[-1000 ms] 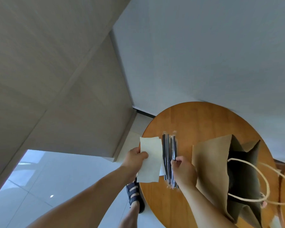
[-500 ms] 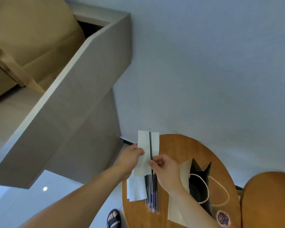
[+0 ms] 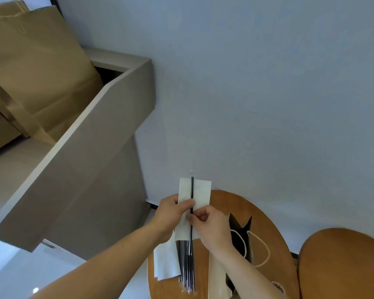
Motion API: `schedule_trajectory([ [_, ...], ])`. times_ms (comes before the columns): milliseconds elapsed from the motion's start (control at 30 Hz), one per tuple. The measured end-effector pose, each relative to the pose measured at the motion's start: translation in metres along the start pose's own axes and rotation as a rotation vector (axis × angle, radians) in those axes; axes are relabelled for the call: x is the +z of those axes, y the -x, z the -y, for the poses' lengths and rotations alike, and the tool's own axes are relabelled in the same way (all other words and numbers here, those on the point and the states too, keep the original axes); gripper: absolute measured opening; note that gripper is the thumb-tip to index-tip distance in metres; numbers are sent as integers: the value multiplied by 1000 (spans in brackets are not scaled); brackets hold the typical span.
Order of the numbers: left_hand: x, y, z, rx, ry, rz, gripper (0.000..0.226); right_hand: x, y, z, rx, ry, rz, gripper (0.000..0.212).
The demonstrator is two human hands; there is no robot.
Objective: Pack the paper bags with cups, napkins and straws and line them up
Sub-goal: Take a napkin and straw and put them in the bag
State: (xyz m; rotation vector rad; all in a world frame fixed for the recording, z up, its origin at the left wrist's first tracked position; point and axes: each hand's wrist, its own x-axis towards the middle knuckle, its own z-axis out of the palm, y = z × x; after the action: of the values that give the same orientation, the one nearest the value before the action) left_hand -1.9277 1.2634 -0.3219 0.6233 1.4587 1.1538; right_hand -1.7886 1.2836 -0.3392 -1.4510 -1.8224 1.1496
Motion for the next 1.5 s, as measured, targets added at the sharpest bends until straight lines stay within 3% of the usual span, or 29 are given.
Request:
schedule_trajectory([
  [200,8,-1,-23,19,23,139,21,-43,-9,7,32,-158,-198,40],
  [467,27,-1,-32,-13,68,282,28,-68,-17,10,109,-435,163,29],
  [767,53,-3,-26,-38,-35,265,24,-84,-19,-8,159,-454,166,29],
  [867,58,-12,-17,-40,-107,247,26,-100,-25,-15,185,-390,73,27],
  [967,52,-17,7,-56,-419,238,44,-123,-33,-27,206,-382,-155,21],
  [1067,53,-13,45,-145,-861,441,70,-136,-40,-38,219,-394,-364,17],
  [1133,65,-7,66,-215,-1031,553,89,-130,-44,-43,228,-343,-406,16],
  [1200,79,-3,81,-245,-1092,554,97,-115,-46,-46,239,-302,-396,16],
  [1300,98,4,94,-245,-1152,470,89,-110,-47,-44,241,-321,-457,20],
  [1400,110,9,97,-196,-1204,364,62,-134,-55,-35,209,-294,-581,28],
  [1500,112,7,95,-163,-1166,259,34,-144,-61,-27,166,-237,-580,29],
])
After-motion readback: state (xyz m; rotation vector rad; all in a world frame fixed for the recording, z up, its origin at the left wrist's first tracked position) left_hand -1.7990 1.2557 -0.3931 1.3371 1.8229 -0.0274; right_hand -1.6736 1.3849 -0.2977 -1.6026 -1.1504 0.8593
